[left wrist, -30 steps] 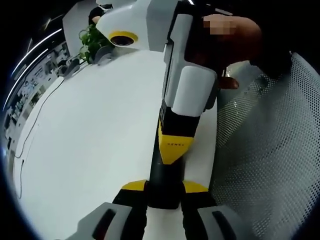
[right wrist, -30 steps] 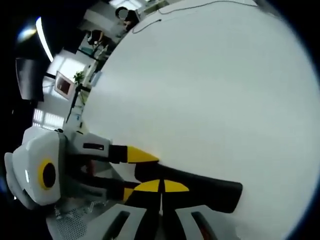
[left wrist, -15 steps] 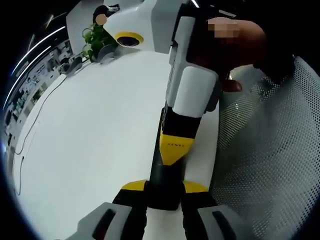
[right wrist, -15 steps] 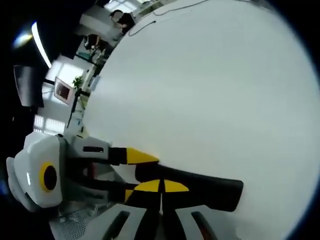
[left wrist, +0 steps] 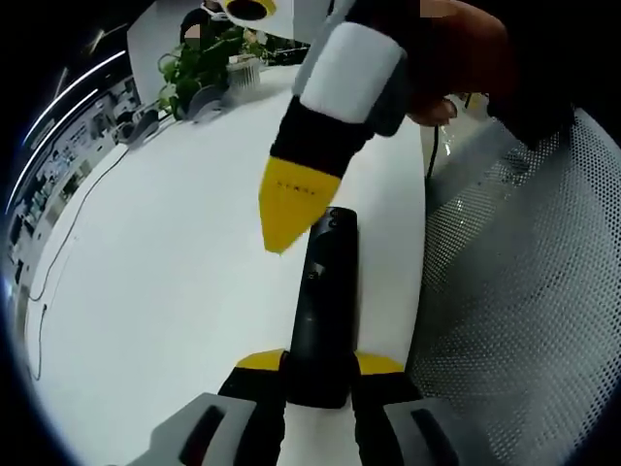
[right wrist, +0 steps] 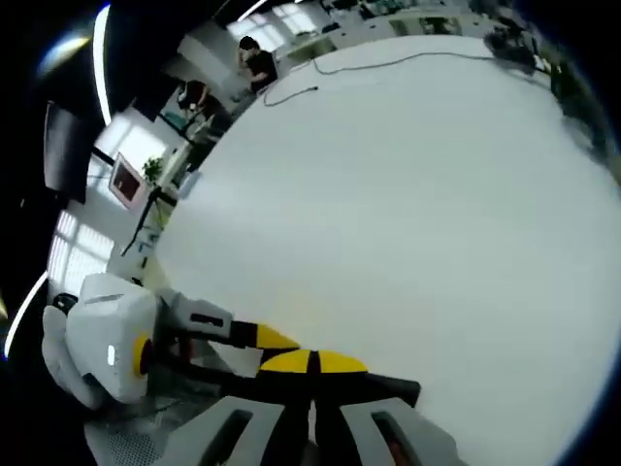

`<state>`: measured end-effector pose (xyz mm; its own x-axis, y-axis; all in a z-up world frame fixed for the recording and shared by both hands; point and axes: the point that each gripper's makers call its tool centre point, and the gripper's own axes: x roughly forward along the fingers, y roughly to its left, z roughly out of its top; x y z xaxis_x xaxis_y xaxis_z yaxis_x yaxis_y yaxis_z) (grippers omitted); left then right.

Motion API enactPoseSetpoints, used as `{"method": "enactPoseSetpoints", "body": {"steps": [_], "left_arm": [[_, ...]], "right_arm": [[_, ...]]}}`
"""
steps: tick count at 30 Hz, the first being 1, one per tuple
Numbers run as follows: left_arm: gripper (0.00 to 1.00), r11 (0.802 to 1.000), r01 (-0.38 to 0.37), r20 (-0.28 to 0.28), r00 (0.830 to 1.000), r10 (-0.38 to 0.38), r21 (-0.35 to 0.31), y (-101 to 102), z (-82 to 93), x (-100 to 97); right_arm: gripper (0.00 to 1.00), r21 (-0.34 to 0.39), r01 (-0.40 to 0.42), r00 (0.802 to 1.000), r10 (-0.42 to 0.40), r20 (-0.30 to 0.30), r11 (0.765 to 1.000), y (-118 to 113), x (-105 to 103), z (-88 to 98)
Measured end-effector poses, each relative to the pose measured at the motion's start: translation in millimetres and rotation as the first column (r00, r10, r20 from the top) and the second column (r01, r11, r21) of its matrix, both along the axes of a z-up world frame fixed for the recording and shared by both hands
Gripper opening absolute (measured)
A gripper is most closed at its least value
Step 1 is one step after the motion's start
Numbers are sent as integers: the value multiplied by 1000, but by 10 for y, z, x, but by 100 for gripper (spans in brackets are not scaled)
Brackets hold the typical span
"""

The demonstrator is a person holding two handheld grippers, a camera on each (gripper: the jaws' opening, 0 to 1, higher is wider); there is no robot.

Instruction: Press the specified remote control buttons in sequence, fully releasing each button before pressing the next.

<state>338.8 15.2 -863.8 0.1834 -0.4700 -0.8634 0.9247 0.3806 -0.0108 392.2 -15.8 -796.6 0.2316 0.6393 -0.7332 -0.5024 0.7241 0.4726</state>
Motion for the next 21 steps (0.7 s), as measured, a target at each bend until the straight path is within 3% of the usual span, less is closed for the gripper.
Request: {"method": "enactPoseSetpoints", "body": {"steps": [4,6,11,14,16,19,21], "left_arm": [[25,1000,-4,0,1000,4,-4,2,2,-3],[25,1000,-3,1,1000,3,-5,4,2,-3],[25,1000,0,0,1000,0,-6,0,0,0],[25,1000,-1,1,1000,1,-7,-5,1,3],[25,1000,-1,1,1000,1,-7,-5,0,5],[25,1000,-2,2,1000,2,-6,-7,0,6],[25,1000,-3,2,1000,3,-5,-7,-1,8]], "right_arm": [[0,45,47,992,-53,119,998,-81,151,269],[0,37,55,977,-61,203,998,-161,210,408],[0,99,64,914,-98,394,993,-289,223,872],[0,109,83,846,-128,518,991,-422,234,1172],[6,128,91,816,-147,559,988,-490,211,1322],[14,156,95,806,-167,567,983,-574,117,1472],[19,168,85,782,-170,599,982,-618,52,1556]]}}
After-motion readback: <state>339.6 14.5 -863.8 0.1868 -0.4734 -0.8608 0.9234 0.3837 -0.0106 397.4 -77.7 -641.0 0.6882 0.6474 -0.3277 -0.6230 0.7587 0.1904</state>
